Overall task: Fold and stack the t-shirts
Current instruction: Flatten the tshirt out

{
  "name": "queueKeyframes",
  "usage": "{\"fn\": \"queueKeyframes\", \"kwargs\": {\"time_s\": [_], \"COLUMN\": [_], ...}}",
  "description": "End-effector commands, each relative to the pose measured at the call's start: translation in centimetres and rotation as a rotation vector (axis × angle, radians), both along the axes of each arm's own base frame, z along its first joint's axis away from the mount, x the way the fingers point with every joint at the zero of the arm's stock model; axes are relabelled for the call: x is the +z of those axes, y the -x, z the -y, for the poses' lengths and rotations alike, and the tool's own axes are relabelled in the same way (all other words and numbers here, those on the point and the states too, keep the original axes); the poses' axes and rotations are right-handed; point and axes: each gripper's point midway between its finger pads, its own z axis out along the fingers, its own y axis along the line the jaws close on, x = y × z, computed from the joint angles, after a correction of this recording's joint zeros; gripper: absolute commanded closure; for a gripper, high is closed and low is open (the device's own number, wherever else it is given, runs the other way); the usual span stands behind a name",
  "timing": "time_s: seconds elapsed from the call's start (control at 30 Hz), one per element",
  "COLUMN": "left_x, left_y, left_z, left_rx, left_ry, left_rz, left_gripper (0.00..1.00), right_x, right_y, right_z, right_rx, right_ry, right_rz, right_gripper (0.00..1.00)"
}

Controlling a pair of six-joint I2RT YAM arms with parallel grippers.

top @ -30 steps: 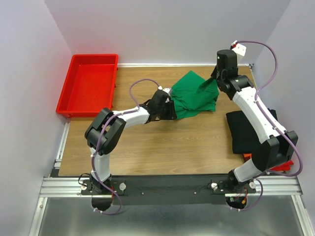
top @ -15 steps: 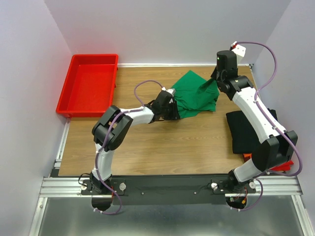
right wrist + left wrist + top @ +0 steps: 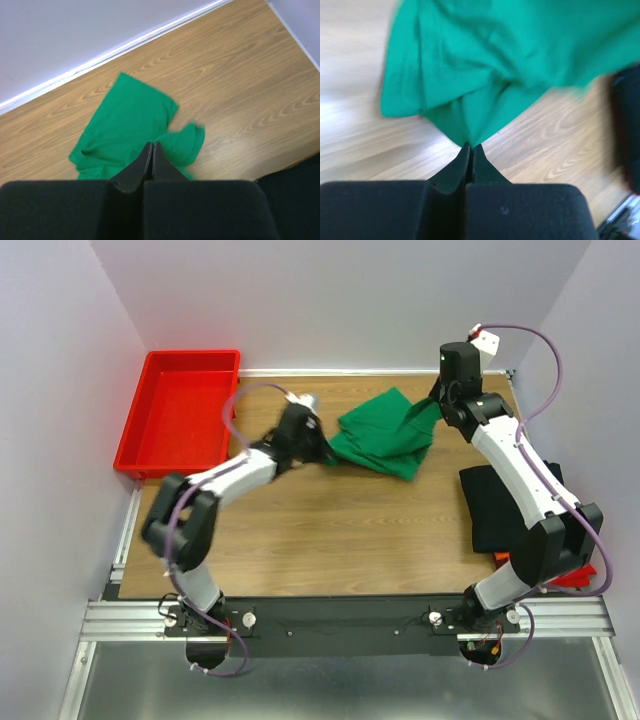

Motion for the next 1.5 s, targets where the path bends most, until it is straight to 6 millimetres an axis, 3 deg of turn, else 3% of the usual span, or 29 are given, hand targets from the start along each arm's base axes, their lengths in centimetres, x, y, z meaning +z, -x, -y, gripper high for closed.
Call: {"fn": "queueKeyframes", "kwargs": {"time_s": [0.0,0.1,0.2,0.43,0.6,0.73,0.8,0.87,0.9,0.97,1.0,1.03,1.07,1.1,1.13,1.17,1.2,1.23,1.27,1.3,1.37,1.4,1.47], "left_x": [9.9,13.9,19.6,28.3,32.1,32.4,33.1,32.1,32.5,33.0,36.1,34.5,34.9,39.4,37.9,39.2,45.6,44.3,46.0,49.6,51.2,52.0,51.5], "left_y": [-1.8,-2.3,-0.7,2.1,3.6,2.5,1.1,-1.6,-3.8,-6.4,-7.5,-10.5,-11.9,-12.2,-15.0,-15.6,-14.2,-15.7,-15.3,-13.6,-12.5,-11.5,-11.1], "left_z": [-8.2,-13.6,-18.3,-24.8,-25.9,-25.2,-24.9,-24.3,-23.8,-23.9,-23.8,-23.7,-23.5,-23.2,-22.6,-22.2,-22.3,-22.4,-22.7,-23.2,-23.9,-24.9,-25.5], "left_rx": [0.169,0.276,0.358,0.494,0.519,0.510,0.508,0.508,0.496,0.521,0.516,0.514,0.504,0.468,0.434,0.391,0.372,0.378,0.381,0.383,0.383,0.395,0.395], "left_ry": [0.016,-0.005,-0.022,-0.045,-0.024,0.028,0.065,0.113,0.137,0.168,0.203,0.193,0.201,0.236,0.231,0.243,0.265,0.245,0.241,0.246,0.255,0.256,0.251], "left_rz": [0.205,0.287,0.393,0.574,0.653,0.654,0.672,0.637,0.669,0.688,0.783,0.758,0.762,0.851,0.816,0.829,0.968,0.915,0.952,1.031,1.071,1.097,1.094], "left_gripper": [1.00,1.00,1.00,1.00,1.00,1.00,1.00,1.00,1.00,1.00,1.00,1.00,1.00,1.00,1.00,1.00,1.00,1.00,1.00,1.00,1.00,1.00,1.00], "right_x": [2.9,4.7,6.5,11.0,14.8,17.1,17.4,17.5,16.4,15.8,17.9,15.7,16.3,17.2,21.0,21.1,22.5,26.1,27.6,29.6,32.7,33.6,32.3], "right_y": [0.0,0.4,1.2,4.0,6.2,6.9,5.1,3.1,0.2,-2.7,-4.1,-7.1,-8.4,-9.2,-8.9,-9.7,-9.5,-8.3,-7.7,-6.8,-4.4,-3.7,-3.7], "right_z": [2.5,3.3,3.8,4.3,4.4,3.9,3.0,2.3,1.4,1.2,0.8,0.4,0.4,0.5,0.5,0.4,0.6,1.0,1.1,1.4,1.8,1.9,1.7], "right_rx": [-0.082,-0.099,-0.105,-0.101,-0.074,-0.036,-0.014,0.000,0.017,0.013,0.035,0.040,0.048,0.062,0.072,0.076,0.078,0.077,0.081,0.080,0.083,0.087,0.092], "right_ry": [0.026,0.012,-0.006,-0.060,-0.106,-0.143,-0.149,-0.153,-0.144,-0.135,-0.155,-0.159,-0.167,-0.174,-0.183,-0.182,-0.181,-0.178,-0.178,-0.171,-0.176,-0.177,-0.184], "right_rz": [0.055,0.094,0.133,0.238,0.329,0.382,0.380,0.385,0.381,0.396,0.454,0.414,0.433,0.455,0.541,0.550,0.582,0.667,0.702,0.752,0.827,0.855,0.824], "right_gripper": [0.99,1.00,1.00,0.99,1.00,1.00,1.00,1.00,1.00,1.00,1.00,1.00,1.00,1.00,1.00,1.00,1.00,1.00,1.00,1.00,0.99,1.00,0.99]}}
